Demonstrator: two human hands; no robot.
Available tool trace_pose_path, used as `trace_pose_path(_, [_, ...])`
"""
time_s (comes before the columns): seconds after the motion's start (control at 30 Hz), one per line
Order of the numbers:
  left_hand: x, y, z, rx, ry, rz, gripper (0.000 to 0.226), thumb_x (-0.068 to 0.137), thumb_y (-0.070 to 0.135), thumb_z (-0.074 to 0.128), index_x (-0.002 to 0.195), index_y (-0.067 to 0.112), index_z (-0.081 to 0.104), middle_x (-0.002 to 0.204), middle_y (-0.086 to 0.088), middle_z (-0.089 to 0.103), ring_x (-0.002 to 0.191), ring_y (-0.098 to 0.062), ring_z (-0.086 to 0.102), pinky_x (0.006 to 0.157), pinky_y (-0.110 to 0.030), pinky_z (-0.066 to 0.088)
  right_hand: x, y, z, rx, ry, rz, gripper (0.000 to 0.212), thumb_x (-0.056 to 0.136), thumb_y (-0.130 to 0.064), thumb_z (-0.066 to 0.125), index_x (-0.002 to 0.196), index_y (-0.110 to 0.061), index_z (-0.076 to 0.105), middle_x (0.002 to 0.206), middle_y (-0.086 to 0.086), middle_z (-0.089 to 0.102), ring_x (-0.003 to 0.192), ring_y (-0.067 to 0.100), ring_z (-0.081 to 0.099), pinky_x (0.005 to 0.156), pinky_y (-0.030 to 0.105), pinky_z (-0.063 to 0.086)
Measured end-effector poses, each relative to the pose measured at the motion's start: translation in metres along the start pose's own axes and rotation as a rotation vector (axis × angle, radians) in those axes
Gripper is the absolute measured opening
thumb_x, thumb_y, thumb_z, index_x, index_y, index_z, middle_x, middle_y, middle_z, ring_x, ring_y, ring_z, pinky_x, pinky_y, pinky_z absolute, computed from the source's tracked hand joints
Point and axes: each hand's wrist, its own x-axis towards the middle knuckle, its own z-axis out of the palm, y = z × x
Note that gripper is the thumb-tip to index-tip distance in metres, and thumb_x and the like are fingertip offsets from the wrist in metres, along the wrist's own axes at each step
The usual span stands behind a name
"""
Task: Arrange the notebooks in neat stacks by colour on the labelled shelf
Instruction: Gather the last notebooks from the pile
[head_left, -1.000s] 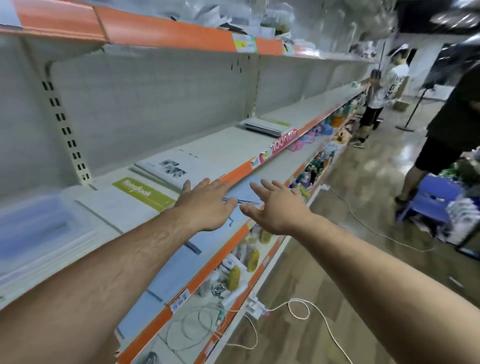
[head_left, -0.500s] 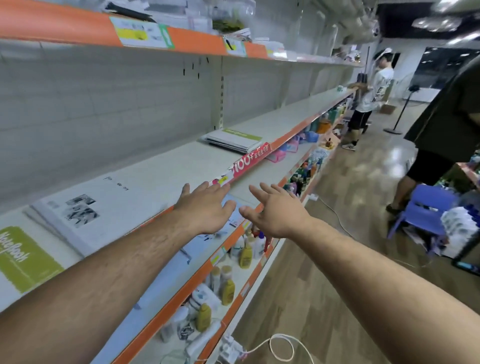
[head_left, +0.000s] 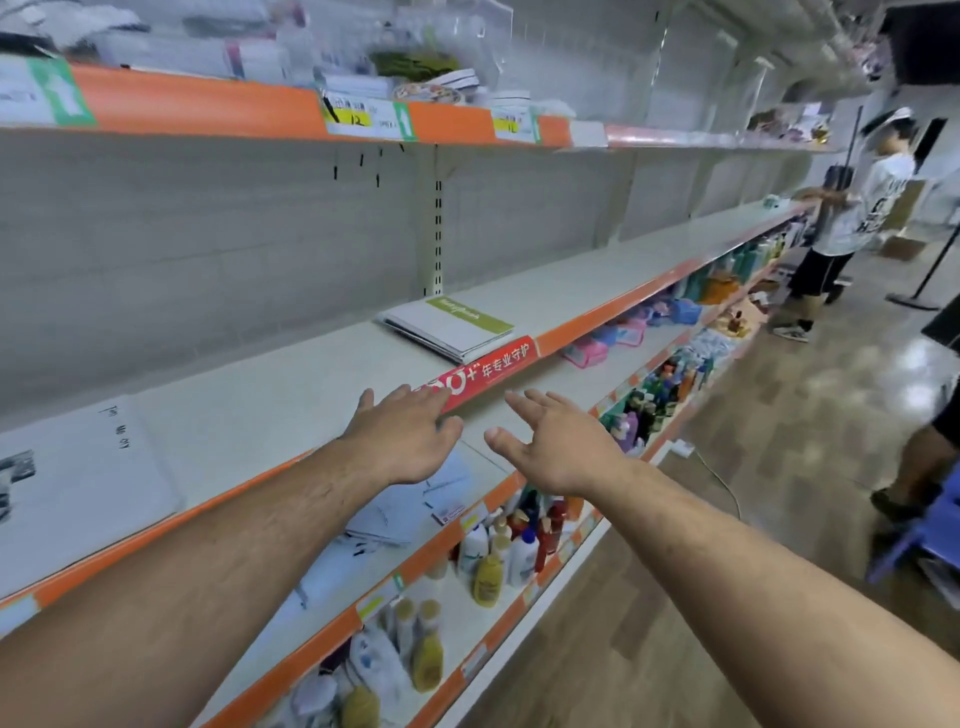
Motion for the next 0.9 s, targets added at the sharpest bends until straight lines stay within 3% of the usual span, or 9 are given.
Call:
trace_pose_path(0.13, [0.058, -0.005, 0.007, -0.002, 0.007, -0.034, 0.057, 0.102, 0.050, 0.018, 0.156, 0.030, 0.021, 0.159, 0.008, 0.032, 0.147, -0.019, 0.022, 0.120, -0.057, 0.009, 0.060, 0.025, 0.005, 0.019, 0.014, -0.039, 0.079, 0.092, -0.074, 0.030, 0.158, -0.030, 0.020, 0.165, -0.003, 0.018, 0.152, 0.020, 0.014, 0.120, 0.049, 0.022])
trace_pose_path(0.37, [0.146, -0.023, -0.001, -0.050, 0.014, -0.124, 0.057, 0.103, 0.045, 0.024, 0.157, 0.025, 0.021, 0.164, 0.005, 0.022, 0.150, -0.016, 0.018, 0.120, -0.052, 0.011, 0.165, 0.042, -0.011, 0.024, 0.014, -0.111, 0.076, 0.095, -0.067, 0.037, 0.155, -0.021, 0.031, 0.161, 0.006, 0.029, 0.149, 0.023, 0.023, 0.119, 0.041, 0.024])
trace_pose_path(0.53, [0.187, -0.032, -0.002, -0.070, 0.023, -0.189, 0.058, 0.104, 0.048, 0.022, 0.157, 0.023, 0.023, 0.164, 0.002, 0.023, 0.150, -0.017, 0.019, 0.120, -0.053, 0.013, 0.239, 0.048, -0.007, 0.068, 0.032, -0.166, 0.090, 0.074, -0.083, 0.018, 0.133, -0.026, 0.055, 0.135, 0.003, 0.057, 0.126, 0.027, 0.051, 0.102, 0.043, 0.045])
trace_pose_path(0.67, [0.223, -0.037, 0.006, -0.107, 0.029, -0.286, 0.060, 0.103, 0.051, 0.025, 0.157, 0.024, 0.024, 0.165, 0.003, 0.020, 0.151, -0.018, 0.018, 0.122, -0.050, 0.014, 0.292, 0.059, -0.007, 0.053, 0.065, -0.203, 0.063, 0.088, -0.071, 0.037, 0.120, -0.022, 0.059, 0.118, 0.005, 0.063, 0.112, 0.029, 0.057, 0.091, 0.041, 0.050])
trace_pose_path(0.8, [0.247, -0.035, 0.012, -0.175, 0.057, -0.392, 0.058, 0.099, 0.051, 0.044, 0.149, 0.022, 0.042, 0.157, 0.006, 0.037, 0.141, -0.017, 0.037, 0.116, -0.036, 0.031, 0.340, 0.074, -0.009, 0.059, -0.005, -0.164, 0.066, 0.086, -0.072, 0.048, 0.116, -0.015, 0.058, 0.113, 0.009, 0.062, 0.108, 0.029, 0.057, 0.085, 0.037, 0.048])
trace_pose_path(0.9, [0.257, -0.025, 0.008, -0.185, 0.048, -0.454, 0.055, 0.097, 0.048, 0.052, 0.145, 0.023, 0.048, 0.153, 0.005, 0.043, 0.137, -0.016, 0.042, 0.113, -0.032, 0.034, 0.371, 0.086, -0.011, 0.121, -0.100, -0.174, 0.061, 0.080, -0.071, 0.059, 0.101, -0.014, 0.059, 0.095, 0.001, 0.062, 0.091, 0.023, 0.060, 0.068, 0.030, 0.043])
